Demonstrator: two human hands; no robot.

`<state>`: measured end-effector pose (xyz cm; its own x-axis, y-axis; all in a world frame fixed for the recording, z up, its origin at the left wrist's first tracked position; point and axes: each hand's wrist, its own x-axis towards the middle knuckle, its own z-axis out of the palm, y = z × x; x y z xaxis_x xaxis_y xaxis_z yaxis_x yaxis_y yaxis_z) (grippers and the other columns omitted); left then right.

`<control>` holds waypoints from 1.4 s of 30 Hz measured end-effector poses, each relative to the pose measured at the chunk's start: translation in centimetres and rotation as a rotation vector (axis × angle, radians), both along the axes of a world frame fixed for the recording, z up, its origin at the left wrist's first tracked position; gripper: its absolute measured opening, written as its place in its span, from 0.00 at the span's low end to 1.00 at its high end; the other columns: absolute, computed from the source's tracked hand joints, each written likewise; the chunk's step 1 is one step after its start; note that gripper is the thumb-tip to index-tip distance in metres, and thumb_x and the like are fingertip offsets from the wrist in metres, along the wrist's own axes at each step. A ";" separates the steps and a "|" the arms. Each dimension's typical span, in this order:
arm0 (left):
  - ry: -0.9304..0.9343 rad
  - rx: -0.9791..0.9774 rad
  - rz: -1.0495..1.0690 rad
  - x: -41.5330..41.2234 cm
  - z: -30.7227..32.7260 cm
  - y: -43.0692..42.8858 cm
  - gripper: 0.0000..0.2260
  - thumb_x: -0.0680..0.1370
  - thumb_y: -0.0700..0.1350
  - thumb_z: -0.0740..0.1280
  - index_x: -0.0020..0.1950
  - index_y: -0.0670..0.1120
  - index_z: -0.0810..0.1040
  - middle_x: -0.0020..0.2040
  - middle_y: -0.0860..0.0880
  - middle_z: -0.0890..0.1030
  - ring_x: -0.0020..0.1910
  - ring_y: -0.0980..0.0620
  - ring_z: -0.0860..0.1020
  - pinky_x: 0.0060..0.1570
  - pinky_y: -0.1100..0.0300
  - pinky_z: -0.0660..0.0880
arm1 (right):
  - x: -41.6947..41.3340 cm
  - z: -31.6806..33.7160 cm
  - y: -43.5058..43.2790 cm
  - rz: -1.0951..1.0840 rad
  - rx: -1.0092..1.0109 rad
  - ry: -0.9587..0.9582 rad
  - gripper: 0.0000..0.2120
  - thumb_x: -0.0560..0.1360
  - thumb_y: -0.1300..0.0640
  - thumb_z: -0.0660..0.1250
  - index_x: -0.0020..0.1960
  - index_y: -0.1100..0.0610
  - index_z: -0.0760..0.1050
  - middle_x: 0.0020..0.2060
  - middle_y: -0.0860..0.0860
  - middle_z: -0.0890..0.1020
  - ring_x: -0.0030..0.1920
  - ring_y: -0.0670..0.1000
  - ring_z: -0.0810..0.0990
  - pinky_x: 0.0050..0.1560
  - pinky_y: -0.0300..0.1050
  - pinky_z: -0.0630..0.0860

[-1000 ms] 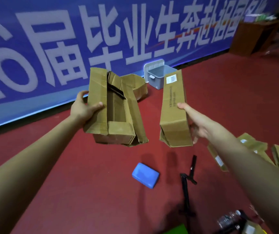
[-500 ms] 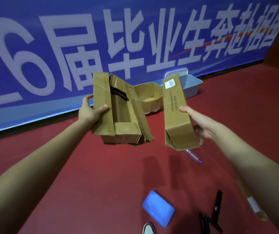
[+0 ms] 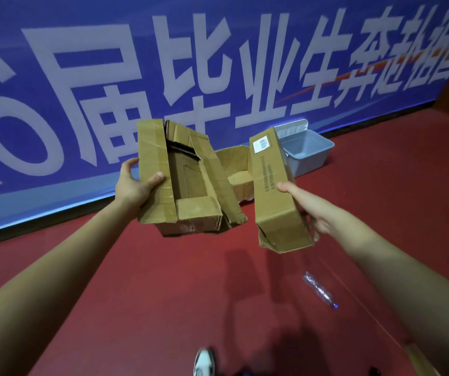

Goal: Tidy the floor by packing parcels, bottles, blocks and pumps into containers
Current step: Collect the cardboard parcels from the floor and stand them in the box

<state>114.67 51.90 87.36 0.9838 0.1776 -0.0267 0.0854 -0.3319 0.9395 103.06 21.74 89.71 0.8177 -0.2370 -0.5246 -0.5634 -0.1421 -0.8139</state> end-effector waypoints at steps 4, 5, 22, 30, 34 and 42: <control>0.018 -0.065 0.029 8.7 -1.6 -0.8 0.31 0.72 0.49 0.72 0.71 0.50 0.63 0.66 0.42 0.72 0.60 0.42 0.75 0.55 0.52 0.74 | 8.1 -1.3 -0.9 -0.006 -0.018 -0.009 0.17 0.77 0.40 0.60 0.54 0.53 0.73 0.36 0.51 0.78 0.34 0.49 0.76 0.30 0.39 0.65; 0.022 -0.089 0.035 11.1 -1.9 -1.0 0.31 0.72 0.48 0.73 0.71 0.50 0.63 0.67 0.42 0.72 0.61 0.42 0.75 0.56 0.51 0.74 | 10.3 -1.6 -1.2 -0.015 -0.016 -0.005 0.17 0.77 0.40 0.59 0.53 0.54 0.73 0.36 0.51 0.78 0.34 0.49 0.75 0.30 0.39 0.65; 0.021 -0.149 -0.039 45.7 -3.5 -8.8 0.30 0.71 0.48 0.74 0.69 0.52 0.64 0.60 0.45 0.76 0.55 0.46 0.78 0.54 0.52 0.76 | 43.6 -4.1 -9.9 -0.004 0.043 0.021 0.16 0.76 0.42 0.62 0.51 0.53 0.78 0.43 0.52 0.85 0.42 0.51 0.84 0.41 0.42 0.77; 0.154 -0.069 -0.016 60.8 -9.4 -16.9 0.32 0.69 0.52 0.75 0.69 0.54 0.63 0.62 0.43 0.76 0.57 0.41 0.78 0.57 0.44 0.76 | 59.4 -8.9 -18.9 -0.026 0.030 0.132 0.16 0.76 0.41 0.62 0.49 0.53 0.77 0.42 0.53 0.83 0.42 0.52 0.82 0.39 0.43 0.76; 0.229 -0.020 0.028 67.1 -12.3 -21.3 0.31 0.71 0.51 0.74 0.70 0.53 0.64 0.63 0.43 0.75 0.58 0.42 0.76 0.58 0.46 0.75 | 67.0 -11.2 -23.3 -0.041 0.041 0.224 0.16 0.74 0.39 0.63 0.43 0.52 0.74 0.39 0.53 0.80 0.40 0.51 0.79 0.36 0.42 0.72; 0.392 0.028 0.072 76.2 -19.4 -25.5 0.31 0.71 0.49 0.74 0.70 0.52 0.63 0.60 0.41 0.78 0.56 0.41 0.78 0.58 0.45 0.75 | 79.3 -17.9 -28.3 0.013 0.062 0.348 0.19 0.73 0.39 0.65 0.55 0.52 0.77 0.42 0.50 0.82 0.41 0.49 0.80 0.36 0.39 0.73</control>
